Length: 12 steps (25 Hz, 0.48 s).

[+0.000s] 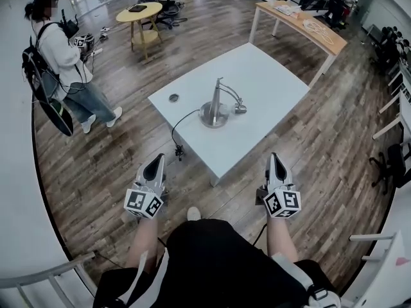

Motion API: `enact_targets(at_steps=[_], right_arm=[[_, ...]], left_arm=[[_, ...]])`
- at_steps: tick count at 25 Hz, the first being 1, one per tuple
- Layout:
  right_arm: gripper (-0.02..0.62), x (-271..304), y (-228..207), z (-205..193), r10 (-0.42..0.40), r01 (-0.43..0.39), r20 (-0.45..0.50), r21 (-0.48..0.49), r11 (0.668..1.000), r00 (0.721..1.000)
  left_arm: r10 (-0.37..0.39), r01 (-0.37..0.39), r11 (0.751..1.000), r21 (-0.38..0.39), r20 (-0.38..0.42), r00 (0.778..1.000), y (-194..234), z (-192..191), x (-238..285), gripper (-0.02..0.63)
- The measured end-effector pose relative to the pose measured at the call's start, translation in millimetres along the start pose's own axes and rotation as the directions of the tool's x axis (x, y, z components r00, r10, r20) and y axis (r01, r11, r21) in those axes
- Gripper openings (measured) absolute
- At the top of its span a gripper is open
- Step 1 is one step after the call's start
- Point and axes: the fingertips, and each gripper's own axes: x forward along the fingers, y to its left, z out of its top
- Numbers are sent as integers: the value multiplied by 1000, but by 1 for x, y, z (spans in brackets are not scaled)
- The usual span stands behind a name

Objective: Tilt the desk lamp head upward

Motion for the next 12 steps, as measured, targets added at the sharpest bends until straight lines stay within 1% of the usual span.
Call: enact_targets(at_steps=[6,12], right_arm=[[5,33,7,-5,-26,26,-7,8,1000,1000],[5,53,16,-9,-45,45,-17,21,999,999]], left_arm=[[-35,35,999,-14,-18,999,29,-8,28,0],[-90,89,996,-19,-54,995,45,-19,50,0]])
